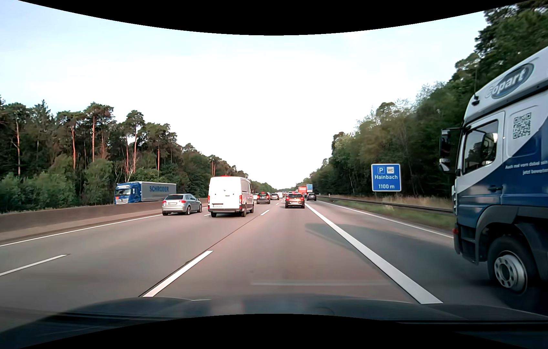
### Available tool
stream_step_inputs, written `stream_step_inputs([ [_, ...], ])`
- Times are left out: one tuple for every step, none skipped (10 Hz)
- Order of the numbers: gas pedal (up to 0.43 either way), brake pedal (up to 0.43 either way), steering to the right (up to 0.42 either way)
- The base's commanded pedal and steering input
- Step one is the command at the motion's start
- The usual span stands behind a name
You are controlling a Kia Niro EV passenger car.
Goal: Follow the waypoints while adhering to traffic rules and regulations
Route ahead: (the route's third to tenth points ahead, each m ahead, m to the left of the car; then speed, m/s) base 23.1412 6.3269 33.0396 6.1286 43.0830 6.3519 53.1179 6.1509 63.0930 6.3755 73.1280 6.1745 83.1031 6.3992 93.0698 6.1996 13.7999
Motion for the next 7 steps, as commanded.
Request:
stream_step_inputs([
  [0.0, 0.104, -0.004],
  [0.0, 0.098, -0.004],
  [0.0, 0.104, -0.004],
  [0.0, 0.104, -0.004],
  [0.0, 0.104, -0.004],
  [0.0, 0.104, -0.004],
  [0.0, 0.11, -0.004],
])
